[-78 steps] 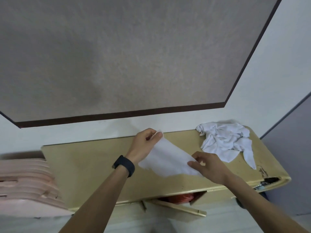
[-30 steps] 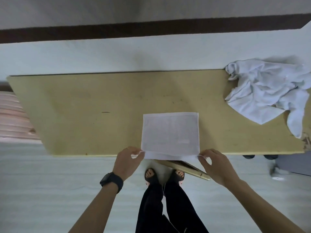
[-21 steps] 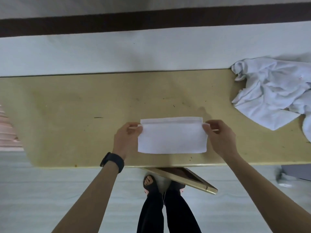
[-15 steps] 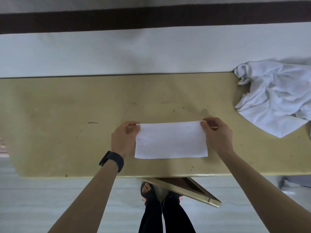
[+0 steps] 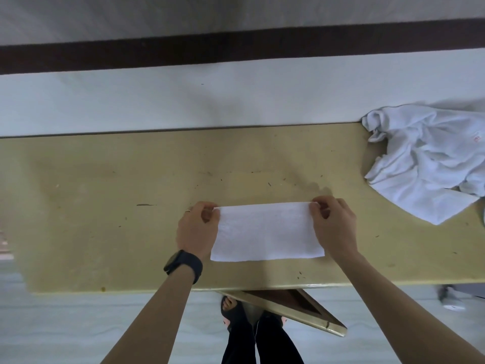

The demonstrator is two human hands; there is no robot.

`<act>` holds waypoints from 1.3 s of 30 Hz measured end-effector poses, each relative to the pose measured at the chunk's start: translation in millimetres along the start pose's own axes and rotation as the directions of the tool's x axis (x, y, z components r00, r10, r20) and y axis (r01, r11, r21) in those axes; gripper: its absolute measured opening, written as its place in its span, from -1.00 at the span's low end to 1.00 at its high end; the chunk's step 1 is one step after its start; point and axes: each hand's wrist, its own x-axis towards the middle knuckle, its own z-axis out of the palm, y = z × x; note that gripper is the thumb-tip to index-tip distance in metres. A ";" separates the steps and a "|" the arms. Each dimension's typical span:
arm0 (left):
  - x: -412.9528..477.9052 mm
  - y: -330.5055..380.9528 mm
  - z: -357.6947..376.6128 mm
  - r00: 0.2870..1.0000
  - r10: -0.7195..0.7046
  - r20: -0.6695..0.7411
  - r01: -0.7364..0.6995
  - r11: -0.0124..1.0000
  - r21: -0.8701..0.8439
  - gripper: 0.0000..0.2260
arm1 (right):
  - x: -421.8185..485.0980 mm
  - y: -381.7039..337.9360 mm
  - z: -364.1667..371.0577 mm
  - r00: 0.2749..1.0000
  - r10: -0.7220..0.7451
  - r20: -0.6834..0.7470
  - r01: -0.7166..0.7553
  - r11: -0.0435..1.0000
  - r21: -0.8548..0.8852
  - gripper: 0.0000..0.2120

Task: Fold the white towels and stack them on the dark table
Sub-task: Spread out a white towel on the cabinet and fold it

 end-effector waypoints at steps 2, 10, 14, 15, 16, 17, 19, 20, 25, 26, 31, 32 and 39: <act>1.7 -1.9 2.6 1.000 0.003 -0.011 -0.002 1.000 0.028 -0.89 | -1.7 3.9 2.5 1.000 -0.027 -0.005 0.027 0.999 -0.026 -0.87; -16.5 4.5 5.7 0.976 0.202 -0.083 -0.171 0.945 0.280 -0.67 | -16.1 -3.7 6.5 0.990 -0.109 -0.094 0.085 0.969 -0.231 -0.64; -34.7 1.8 25.9 0.881 0.473 0.000 -0.423 0.789 0.447 -0.56 | -53.9 -14.0 29.9 0.959 -0.269 -0.093 0.214 0.897 -0.386 -0.59; -37.7 -1.5 33.5 0.868 0.493 0.055 -0.459 0.756 0.467 -0.52 | -61.1 -13.3 40.0 0.959 -0.276 -0.062 0.226 0.881 -0.417 -0.53; -39.8 -6.1 40.2 0.863 0.497 0.096 -0.478 0.737 0.477 -0.49 | -65.9 -10.5 49.2 0.967 -0.255 -0.022 0.220 0.874 -0.433 -0.46; -41.3 -11.3 45.7 0.865 0.487 0.122 -0.480 0.733 0.481 -0.47 | -68.9 -4.9 57.2 0.976 -0.219 0.016 0.203 0.872 -0.445 -0.41; -43.6 -21.6 52.3 0.884 0.447 0.139 -0.455 0.750 0.481 -0.44 | -71.4 10.2 66.8 0.980 -0.189 0.057 0.193 0.857 -0.478 -0.36; -44.0 -25.2 53.6 0.891 0.433 0.138 -0.443 0.758 0.479 -0.43 | -71.3 17.0 67.9 0.978 -0.199 0.066 0.205 0.846 -0.492 -0.36; -46.1 -26.4 54.7 0.917 0.385 0.108 -0.387 0.790 0.475 -0.47 | -60.4 21.2 58.8 0.959 -0.250 0.130 0.281 0.814 -0.508 -0.43; -49.6 -25.6 53.3 0.921 0.377 0.094 -0.374 0.795 0.477 -0.49 | -56.5 20.0 54.6 0.954 -0.266 0.143 0.301 0.802 -0.517 -0.47; -64.3 -14.5 33.4 0.915 0.404 0.016 -0.357 0.788 0.501 -0.67 | -24.1 -10.7 31.8 0.948 -0.299 0.110 0.299 0.717 -0.630 -0.57; -67.8 -13.2 30.5 0.904 0.428 0.012 -0.377 0.782 0.497 -0.70 | -17.7 -20.2 31.1 0.944 -0.300 0.140 0.316 0.689 -0.652 -0.55; -87.1 -22.5 23.7 0.852 0.510 0.120 -0.508 0.751 0.422 -0.72 | -20.4 -35.6 37.9 0.867 -0.387 0.315 0.499 0.676 -0.542 -0.44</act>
